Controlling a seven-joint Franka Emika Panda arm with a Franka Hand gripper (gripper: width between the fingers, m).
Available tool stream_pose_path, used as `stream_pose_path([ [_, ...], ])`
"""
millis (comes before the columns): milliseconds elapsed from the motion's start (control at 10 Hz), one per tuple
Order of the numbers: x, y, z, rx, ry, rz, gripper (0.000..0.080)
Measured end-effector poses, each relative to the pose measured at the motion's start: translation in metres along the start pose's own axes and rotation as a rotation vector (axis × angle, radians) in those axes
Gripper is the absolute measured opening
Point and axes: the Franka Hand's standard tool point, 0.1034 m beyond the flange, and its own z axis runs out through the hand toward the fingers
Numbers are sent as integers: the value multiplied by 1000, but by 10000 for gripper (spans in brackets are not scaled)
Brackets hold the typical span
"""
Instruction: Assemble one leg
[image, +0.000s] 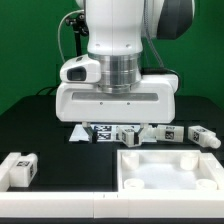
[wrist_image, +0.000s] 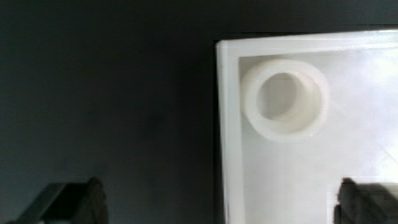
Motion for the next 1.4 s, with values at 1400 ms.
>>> stream_pose_path([
  [1400,-66,-37,0,-6,-2,-399,649],
])
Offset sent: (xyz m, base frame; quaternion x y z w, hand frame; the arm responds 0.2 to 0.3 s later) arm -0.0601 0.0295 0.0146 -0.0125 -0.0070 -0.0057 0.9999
